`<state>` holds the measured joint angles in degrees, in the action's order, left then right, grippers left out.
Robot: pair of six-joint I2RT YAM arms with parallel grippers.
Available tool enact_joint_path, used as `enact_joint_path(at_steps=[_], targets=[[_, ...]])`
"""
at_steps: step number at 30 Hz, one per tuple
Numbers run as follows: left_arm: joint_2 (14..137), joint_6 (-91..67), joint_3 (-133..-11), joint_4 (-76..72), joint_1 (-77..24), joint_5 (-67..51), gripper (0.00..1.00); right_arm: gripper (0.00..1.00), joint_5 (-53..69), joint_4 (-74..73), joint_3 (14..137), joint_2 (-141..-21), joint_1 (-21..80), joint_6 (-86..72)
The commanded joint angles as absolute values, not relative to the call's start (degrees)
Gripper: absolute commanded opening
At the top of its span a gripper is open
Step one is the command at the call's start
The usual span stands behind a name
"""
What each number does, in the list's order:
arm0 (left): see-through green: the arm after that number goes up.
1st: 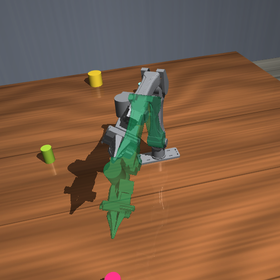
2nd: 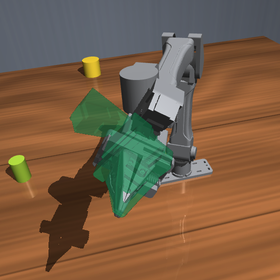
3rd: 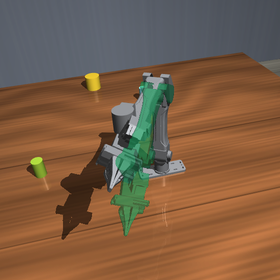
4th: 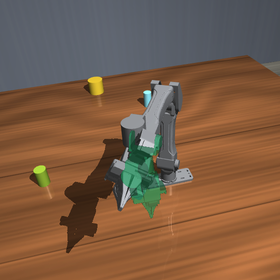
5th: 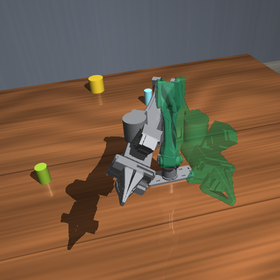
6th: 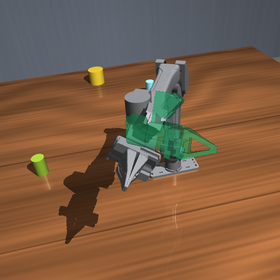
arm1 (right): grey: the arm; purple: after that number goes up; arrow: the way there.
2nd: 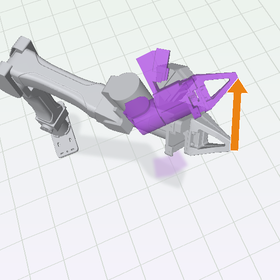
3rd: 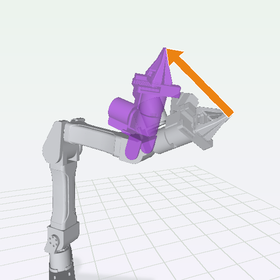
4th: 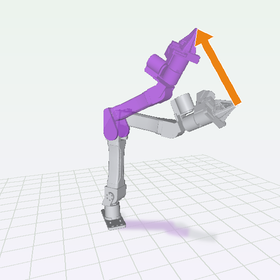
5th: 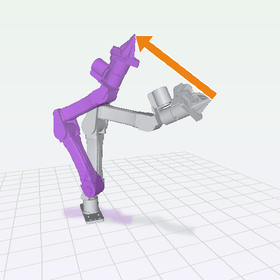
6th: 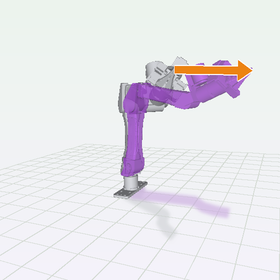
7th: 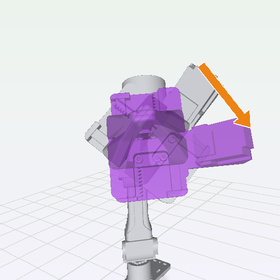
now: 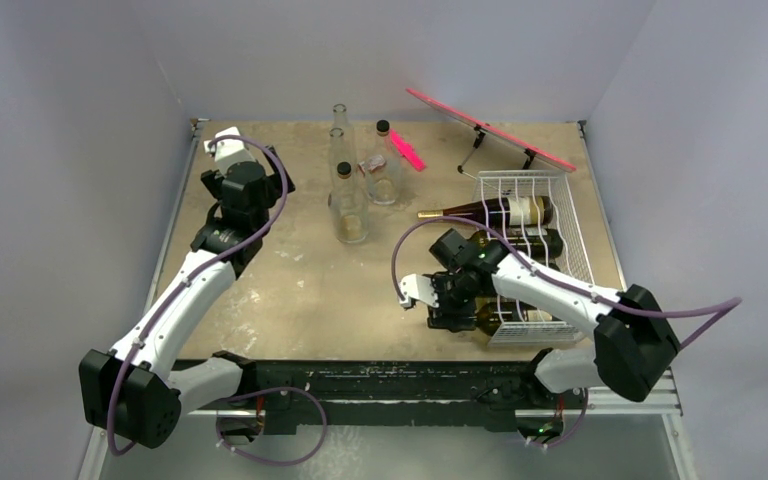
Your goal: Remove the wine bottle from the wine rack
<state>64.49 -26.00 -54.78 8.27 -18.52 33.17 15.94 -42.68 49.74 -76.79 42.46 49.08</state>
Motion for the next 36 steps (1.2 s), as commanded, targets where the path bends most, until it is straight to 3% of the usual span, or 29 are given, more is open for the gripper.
enact_joint_path(at_steps=[1,11,24,30,34,36], targets=[[63.0,-26.5,-57.6,6.7,-18.7,33.3,0.92,0.71,13.8,-43.5,48.0,-78.5,44.3,49.2],[63.2,-26.8,-57.2,6.3,-18.7,32.6,0.92,0.73,8.6,-40.2,47.4,-81.8,45.4,48.1],[64.0,-27.5,-57.5,6.6,-18.7,31.4,0.92,0.66,4.7,-37.5,45.4,-82.4,45.9,47.8],[64.1,-27.5,-57.2,6.3,-18.7,31.9,0.92,0.51,5.6,-37.7,45.5,-82.3,46.0,48.7],[65.2,-27.9,-57.5,6.5,-18.6,30.4,0.92,0.19,10.0,-39.7,46.8,-81.7,46.3,52.1],[64.9,-27.9,-57.4,6.7,-18.7,31.1,0.92,0.13,11.1,-40.7,47.4,-82.1,46.8,53.5]])
